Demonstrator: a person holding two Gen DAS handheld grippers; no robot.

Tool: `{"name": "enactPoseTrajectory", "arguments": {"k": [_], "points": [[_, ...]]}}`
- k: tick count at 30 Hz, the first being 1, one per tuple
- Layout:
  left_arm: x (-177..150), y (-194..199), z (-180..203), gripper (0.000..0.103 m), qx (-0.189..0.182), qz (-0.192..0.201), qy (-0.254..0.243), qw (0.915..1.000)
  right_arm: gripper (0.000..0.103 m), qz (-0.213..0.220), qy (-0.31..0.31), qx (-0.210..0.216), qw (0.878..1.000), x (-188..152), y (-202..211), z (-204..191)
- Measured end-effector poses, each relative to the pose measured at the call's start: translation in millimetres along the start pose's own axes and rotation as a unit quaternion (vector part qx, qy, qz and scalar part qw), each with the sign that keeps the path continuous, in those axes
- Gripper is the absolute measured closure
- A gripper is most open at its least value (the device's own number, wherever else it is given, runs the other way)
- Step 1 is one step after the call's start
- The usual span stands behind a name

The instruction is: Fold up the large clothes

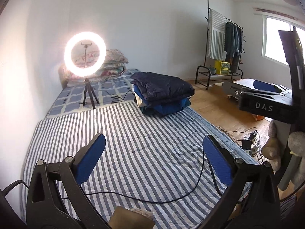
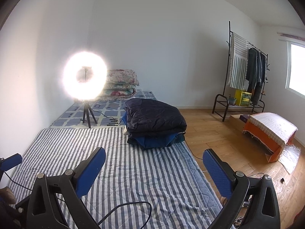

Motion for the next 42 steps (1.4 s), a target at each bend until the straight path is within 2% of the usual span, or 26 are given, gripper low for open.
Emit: {"name": "enactPoseTrajectory", "arguments": {"k": [17,42], "points": [[-6,-1,9,0.0,0.006,-0.006,-0.023,0.9997,0.0,-0.004,0.014,-0.008,1.0,-7,-5,-5],[-3,5,9,0.0,0.013,0.007,-0.025,0.9996,0.0,-0.008,0.013,-0.005,1.0,-10,-7,-3]]}}
Point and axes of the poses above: each gripper's, at about its wrist camera, not at the fingertips, and y roughly against the way its jaws point, z to its right, x to its top, the point moved 2 cm from there along -y, roughly the way its jaws point, and after that the axes turned 14 degrees about -y, right-handed, at the moved point
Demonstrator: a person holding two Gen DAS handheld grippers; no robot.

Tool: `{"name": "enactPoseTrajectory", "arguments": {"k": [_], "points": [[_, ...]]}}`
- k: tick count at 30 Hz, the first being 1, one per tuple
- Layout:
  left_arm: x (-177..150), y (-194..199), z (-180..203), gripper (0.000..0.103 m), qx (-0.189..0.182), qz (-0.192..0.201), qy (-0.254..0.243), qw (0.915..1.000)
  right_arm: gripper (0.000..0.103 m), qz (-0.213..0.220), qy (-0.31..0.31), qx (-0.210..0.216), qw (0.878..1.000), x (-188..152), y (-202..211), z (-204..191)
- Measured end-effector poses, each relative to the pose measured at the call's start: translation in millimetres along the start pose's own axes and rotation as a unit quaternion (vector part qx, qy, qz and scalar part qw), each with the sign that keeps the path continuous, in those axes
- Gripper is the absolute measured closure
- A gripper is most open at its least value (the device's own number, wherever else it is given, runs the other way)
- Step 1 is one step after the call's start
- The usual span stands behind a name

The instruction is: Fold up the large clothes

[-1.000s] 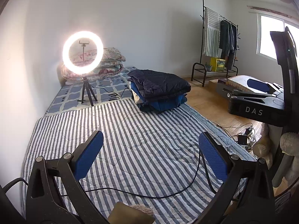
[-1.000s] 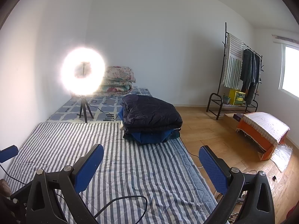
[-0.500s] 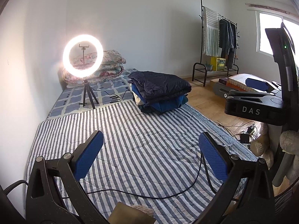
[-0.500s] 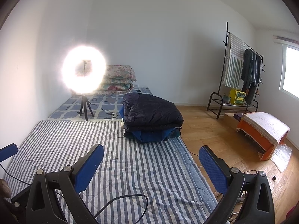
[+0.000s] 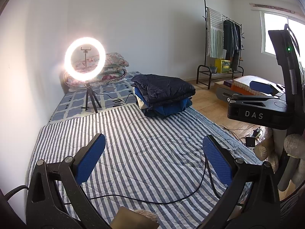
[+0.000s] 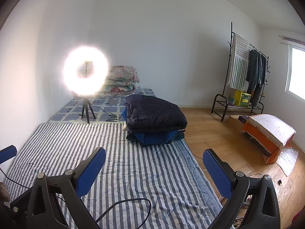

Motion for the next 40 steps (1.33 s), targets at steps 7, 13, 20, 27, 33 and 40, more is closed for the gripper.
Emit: {"name": "enactPoseTrajectory", "arguments": {"k": [7,13,20,27,33,40], "points": [[1.3,2.2,-2.2,0.0,0.0,0.003,0.0,1.0,0.0,-0.003,0.001,-0.002,1.0,-0.4,-1.4,0.5],[2.0,2.1,-1.8,0.0,0.0,0.002,-0.003,1.0,0.0,0.0,0.001,-0.003,1.0,1.2,-1.1,0.8],[2.0,2.2,-1.8,0.0,0.0,0.004,-0.005,1.0,0.0,0.0,0.0,-0.005,1.0,0.6,-3.9,0.5],[0.9,2.0,-1.3,0.0,0.002,0.0,-0.006,1.0,0.0,-0.001,0.003,-0.007,1.0,-1.3,-5.6,-1.0],[0.2,2.4,-2.9,0.0,0.008,-0.003,-0.006,0.9999,0.0,-0.001,0.006,-0.009,1.0,-2.8,-5.7,-1.6],[-0.8,5.3,-5.9,0.0,0.038,0.008,-0.013,0.9992,0.0,0.0,0.005,-0.008,1.0,-2.7,-5.9,-1.1]]}}
Point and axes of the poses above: each gripper's, at about its wrist camera, not at the fingertips, and y roughly against the way its jaws point, z to its right, x to its top, the point moved 2 cm from there along -y, roughly the way its jaws point, and after that the axes turned 14 degrees about -y, right-handed, at the moved point
